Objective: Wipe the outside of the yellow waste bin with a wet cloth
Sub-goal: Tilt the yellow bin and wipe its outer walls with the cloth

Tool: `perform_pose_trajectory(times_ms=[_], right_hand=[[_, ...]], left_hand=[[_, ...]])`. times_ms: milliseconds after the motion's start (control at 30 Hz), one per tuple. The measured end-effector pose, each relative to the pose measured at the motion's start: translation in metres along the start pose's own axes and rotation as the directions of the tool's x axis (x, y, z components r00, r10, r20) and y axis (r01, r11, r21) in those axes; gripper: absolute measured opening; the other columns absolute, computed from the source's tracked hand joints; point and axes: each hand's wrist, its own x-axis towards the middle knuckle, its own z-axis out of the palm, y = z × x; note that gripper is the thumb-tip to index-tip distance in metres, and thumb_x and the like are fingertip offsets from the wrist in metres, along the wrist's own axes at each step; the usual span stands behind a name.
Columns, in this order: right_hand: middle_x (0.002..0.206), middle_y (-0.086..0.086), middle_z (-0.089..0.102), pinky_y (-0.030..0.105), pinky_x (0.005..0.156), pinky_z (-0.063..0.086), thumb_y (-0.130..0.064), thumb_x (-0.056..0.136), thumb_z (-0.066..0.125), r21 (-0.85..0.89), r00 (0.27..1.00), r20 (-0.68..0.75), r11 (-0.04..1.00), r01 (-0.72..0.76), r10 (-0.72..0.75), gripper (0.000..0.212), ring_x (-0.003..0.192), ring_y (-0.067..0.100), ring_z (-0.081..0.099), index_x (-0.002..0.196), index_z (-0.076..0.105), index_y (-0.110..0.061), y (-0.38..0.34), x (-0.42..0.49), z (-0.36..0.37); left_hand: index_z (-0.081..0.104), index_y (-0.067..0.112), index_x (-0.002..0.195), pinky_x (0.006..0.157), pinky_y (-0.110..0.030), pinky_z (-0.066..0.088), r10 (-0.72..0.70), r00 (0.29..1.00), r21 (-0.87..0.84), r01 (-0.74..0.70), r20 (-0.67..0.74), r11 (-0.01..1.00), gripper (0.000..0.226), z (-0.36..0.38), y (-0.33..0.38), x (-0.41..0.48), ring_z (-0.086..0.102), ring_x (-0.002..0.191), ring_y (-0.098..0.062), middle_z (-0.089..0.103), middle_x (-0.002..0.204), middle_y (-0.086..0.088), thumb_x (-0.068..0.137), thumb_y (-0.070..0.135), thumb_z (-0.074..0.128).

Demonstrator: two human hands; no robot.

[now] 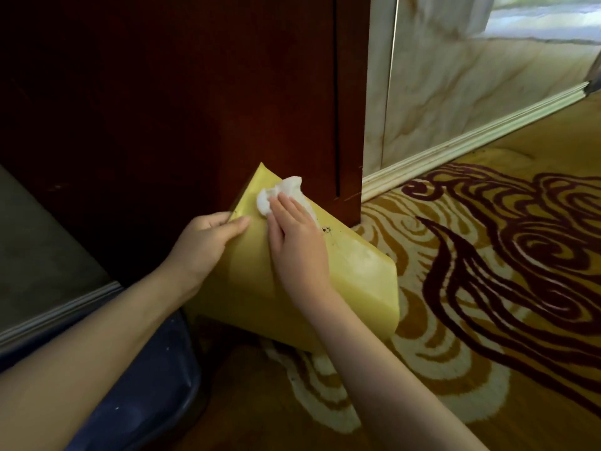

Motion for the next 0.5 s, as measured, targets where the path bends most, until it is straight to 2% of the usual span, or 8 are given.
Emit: perform_pose_trajectory(times_ms=[100,133,200,300,400,500], right_hand=[[0.145,0.000,0.044,0.022,0.108,0.026,-0.026,0.099,0.041,-0.027,1.000,-0.020,1.000,-0.010,0.009,0.039,0.138,0.012,0.031,0.136,0.047,-0.016,0.005,-0.009,0.005],[0.145,-0.001,0.044,0.022,0.107,0.027,-0.026,0.099,0.041,-0.049,1.000,-0.012,0.999,-0.015,0.015,0.039,0.137,0.011,0.031,0.136,0.047,-0.017,0.007,-0.012,0.007],[0.145,-0.002,0.044,0.023,0.107,0.028,-0.027,0.099,0.040,-0.104,0.999,0.012,0.994,-0.046,0.047,0.039,0.137,0.011,0.031,0.137,0.047,-0.017,0.016,-0.018,0.011],[0.144,-0.001,0.046,0.024,0.108,0.029,-0.027,0.099,0.040,-0.125,0.987,-0.023,0.979,-0.158,0.157,0.039,0.136,0.011,0.035,0.136,0.048,-0.016,0.041,-0.023,0.007],[0.142,0.000,0.048,0.025,0.107,0.030,-0.025,0.098,0.041,-0.167,0.952,-0.084,0.938,-0.305,0.295,0.039,0.133,0.012,0.040,0.134,0.049,-0.014,0.076,-0.029,-0.006],[0.138,0.002,0.053,0.033,0.102,0.039,-0.026,0.098,0.041,-0.190,0.888,-0.165,0.870,-0.456,0.429,0.037,0.127,0.016,0.047,0.132,0.051,-0.015,0.108,-0.043,-0.020]], left_hand=[[0.075,0.021,0.082,0.072,-0.035,0.053,-0.097,0.995,0.054,0.097,-0.007,0.994,0.027,-0.007,0.007,0.012,0.068,0.081,-0.027,0.076,0.074,-0.002,0.086,0.036,0.054],[0.074,0.021,0.092,0.078,-0.038,0.053,-0.126,0.992,0.095,0.128,-0.029,0.987,0.033,-0.006,0.011,0.016,0.066,0.090,-0.028,0.076,0.083,-0.004,0.085,0.044,0.052],[0.060,0.013,0.122,0.093,-0.045,0.048,-0.161,0.980,0.182,0.180,-0.117,0.967,0.054,-0.001,0.017,0.025,0.060,0.107,-0.031,0.067,0.111,-0.010,0.088,0.052,0.044],[0.053,0.006,0.128,0.089,-0.041,0.048,-0.092,0.972,0.238,0.144,-0.215,0.961,0.047,0.002,0.015,0.027,0.059,0.103,-0.029,0.062,0.114,-0.014,0.097,0.036,0.037],[0.048,0.007,0.134,0.100,-0.046,0.043,-0.080,0.976,0.238,0.128,-0.200,0.963,0.047,0.002,0.008,0.022,0.054,0.117,-0.032,0.058,0.127,-0.016,0.098,0.034,0.035],[0.045,0.008,0.136,0.105,-0.046,0.039,-0.068,0.981,0.227,0.109,-0.180,0.968,0.048,0.000,0.006,0.017,0.050,0.124,-0.032,0.055,0.134,-0.015,0.098,0.034,0.035]])
